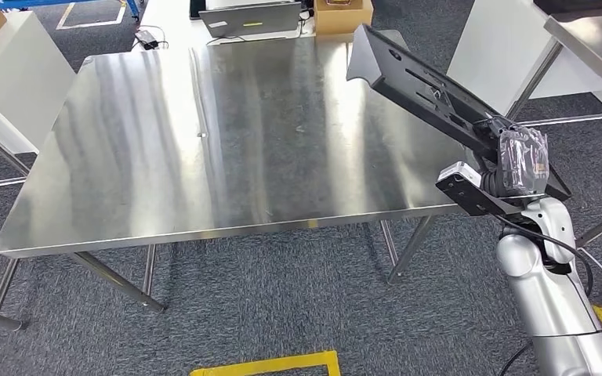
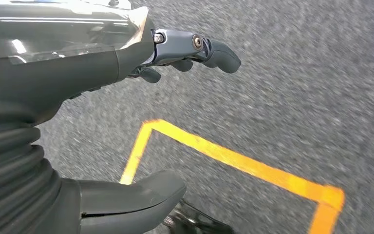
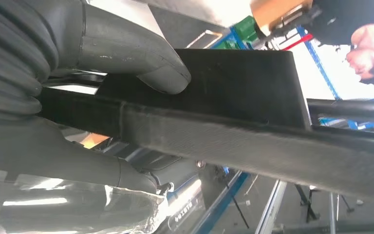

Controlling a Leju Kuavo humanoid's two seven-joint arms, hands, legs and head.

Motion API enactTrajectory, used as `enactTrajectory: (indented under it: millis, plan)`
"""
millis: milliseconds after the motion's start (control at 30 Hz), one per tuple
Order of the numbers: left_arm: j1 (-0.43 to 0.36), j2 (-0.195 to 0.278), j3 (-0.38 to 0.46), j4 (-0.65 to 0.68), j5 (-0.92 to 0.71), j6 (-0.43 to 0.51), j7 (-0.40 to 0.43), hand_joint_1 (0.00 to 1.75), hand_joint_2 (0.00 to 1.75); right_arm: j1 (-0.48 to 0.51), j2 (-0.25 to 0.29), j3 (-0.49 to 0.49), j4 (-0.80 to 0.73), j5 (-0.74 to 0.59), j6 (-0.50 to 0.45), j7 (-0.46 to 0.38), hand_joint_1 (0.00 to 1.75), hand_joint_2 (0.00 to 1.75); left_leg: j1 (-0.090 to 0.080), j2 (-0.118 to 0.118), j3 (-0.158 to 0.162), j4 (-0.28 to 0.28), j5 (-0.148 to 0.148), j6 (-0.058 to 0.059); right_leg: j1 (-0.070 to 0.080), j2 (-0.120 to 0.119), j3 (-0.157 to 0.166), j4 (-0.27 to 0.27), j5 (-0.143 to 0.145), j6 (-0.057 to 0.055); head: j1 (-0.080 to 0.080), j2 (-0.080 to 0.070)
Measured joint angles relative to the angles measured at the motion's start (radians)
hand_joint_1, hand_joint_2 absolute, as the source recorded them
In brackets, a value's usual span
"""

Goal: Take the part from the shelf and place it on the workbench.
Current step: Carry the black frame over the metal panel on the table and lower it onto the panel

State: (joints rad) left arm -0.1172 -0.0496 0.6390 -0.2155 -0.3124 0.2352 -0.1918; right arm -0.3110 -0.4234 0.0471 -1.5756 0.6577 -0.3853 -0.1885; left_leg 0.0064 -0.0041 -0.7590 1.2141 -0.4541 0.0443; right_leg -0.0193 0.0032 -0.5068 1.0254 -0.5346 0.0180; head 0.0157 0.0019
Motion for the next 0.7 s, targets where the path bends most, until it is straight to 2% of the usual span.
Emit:
enactTrajectory:
  millis: [33, 67, 100, 133, 200, 267, 300, 367, 400, 433, 467, 533, 567, 600, 700]
  plan:
    - [0.0, 0.004, 0.0, 0.0, 0.0, 0.0, 0.001, 0.0, 1.75, 0.0, 0.001, -0.001, -0.001, 0.0, 0.0, 0.0, 1.75, 1.75, -0.012, 0.001, 0.019, -0.063, 0.047, 0.026, 0.003, -0.001, 0.015, -0.006, -0.011, -0.001, 0.003, 0.0]
    - [-0.001, 0.006, 0.0, 0.0, 0.0, 0.001, 0.001, 0.0, 1.75, 0.0, 0.002, -0.001, -0.002, 0.0, -0.001, 0.0, 1.75, 1.75, -0.023, 0.003, 0.04, -0.114, 0.077, 0.048, 0.005, -0.002, 0.029, -0.015, -0.019, 0.0, 0.004, 0.0]
    - [-0.002, 0.009, 0.0, 0.0, 0.0, 0.002, 0.001, 0.0, 1.75, 0.0, 0.002, -0.002, -0.002, 0.0, -0.001, 0.0, 1.75, 1.75, -0.033, 0.005, 0.059, -0.148, 0.088, 0.067, 0.003, -0.002, 0.04, -0.025, -0.024, 0.002, 0.005, 0.0]
    - [-0.003, 0.013, 0.0, 0.0, 0.0, 0.003, 0.002, 0.0, 1.75, 0.001, 0.004, -0.002, -0.001, 0.0, -0.002, 0.0, 1.75, 1.75, -0.039, 0.006, 0.071, -0.163, 0.083, 0.079, 0.001, -0.002, 0.048, -0.037, -0.026, 0.007, 0.005, 0.0]
    - [-0.006, 0.013, 0.0, -0.002, 0.0, 0.004, 0.002, 0.0, 1.75, 0.001, 0.004, -0.004, -0.004, 0.0, -0.002, 0.0, 1.75, 1.75, -0.043, 0.005, 0.103, -0.204, 0.076, 0.083, 0.0, -0.003, 0.071, -0.063, -0.03, 0.015, 0.0, 0.0]
    - [-0.008, 0.011, 0.0, -0.003, 0.0, 0.004, 0.002, 0.0, 1.75, 0.0, 0.003, -0.007, -0.008, 0.001, -0.002, -0.001, 1.75, 1.75, -0.037, 0.002, 0.15, -0.255, 0.072, 0.078, 0.005, -0.004, 0.068, -0.042, -0.045, 0.016, 0.0, 0.0]
    - [-0.01, 0.009, 0.0, -0.004, -0.001, 0.004, 0.002, 0.0, 1.75, -0.001, 0.003, -0.008, -0.009, 0.0, -0.002, -0.001, 1.75, 1.75, -0.032, 0.0, 0.174, -0.276, 0.067, 0.074, 0.006, -0.004, 0.04, 0.008, -0.059, 0.016, 0.0, 0.0]
    - [-0.012, 0.003, 0.0, -0.004, -0.001, 0.004, 0.002, 0.0, 1.75, -0.001, 0.003, -0.01, -0.007, 0.0, -0.002, -0.001, 1.75, 1.75, -0.03, -0.006, 0.199, -0.285, 0.049, 0.065, 0.004, -0.003, -0.059, 0.148, -0.084, 0.02, 0.001, 0.0]
    - [-0.011, 0.0, 0.0, -0.003, -0.001, 0.004, 0.002, 0.0, 1.75, 0.002, 0.003, -0.011, -0.006, 0.0, -0.002, -0.001, 1.75, 1.75, -0.028, -0.01, 0.211, -0.286, 0.036, 0.058, 0.002, -0.003, -0.109, 0.202, -0.084, 0.027, 0.001, 0.0]
    - [-0.009, -0.003, 0.0, -0.003, -0.001, 0.004, 0.002, 0.0, 1.75, 0.005, 0.003, -0.011, -0.005, 0.0, -0.002, -0.001, 1.75, 1.75, -0.027, -0.014, 0.224, -0.286, 0.023, 0.051, -0.003, -0.003, -0.139, 0.215, -0.065, 0.038, 0.001, 0.0]
    - [-0.007, -0.005, 0.0, -0.003, 0.0, 0.004, 0.003, 0.0, 1.75, 0.007, 0.004, -0.011, -0.004, 0.0, -0.002, -0.001, 1.75, 1.75, -0.025, -0.018, 0.238, -0.284, 0.01, 0.044, -0.008, -0.003, -0.149, 0.183, -0.023, 0.055, 0.001, 0.0]
    - [-0.004, -0.007, 0.0, -0.002, 0.0, 0.004, 0.003, 0.0, 1.75, 0.01, 0.004, -0.011, -0.002, 0.0, -0.002, -0.001, 1.75, 1.75, -0.021, -0.024, 0.262, -0.274, -0.021, 0.027, -0.018, -0.005, -0.138, 0.061, 0.082, 0.089, 0.001, 0.0]
    - [-0.003, -0.007, 0.0, -0.002, 0.0, 0.004, 0.003, 0.0, 1.75, 0.01, 0.005, -0.011, 0.0, 0.0, -0.002, -0.001, 1.75, 1.75, -0.02, -0.027, 0.265, -0.262, -0.036, 0.019, -0.02, -0.004, -0.125, 0.008, 0.115, 0.095, 0.001, 0.0]
    - [-0.004, -0.005, 0.0, -0.002, -0.001, 0.004, 0.003, 0.0, 1.75, 0.011, 0.006, -0.011, 0.002, 0.0, -0.002, 0.0, 1.75, 1.75, -0.021, -0.029, 0.263, -0.252, -0.046, 0.013, -0.021, -0.003, -0.118, -0.017, 0.126, 0.091, 0.001, 0.0]
    - [-0.006, -0.001, 0.0, -0.002, 0.0, 0.005, 0.004, 0.0, 1.75, 0.015, 0.008, -0.012, 0.005, 0.001, -0.002, 0.0, 1.75, 1.75, -0.023, -0.032, 0.256, -0.235, -0.066, 0.002, -0.02, 0.001, -0.111, -0.016, 0.105, 0.06, -0.002, 0.0]
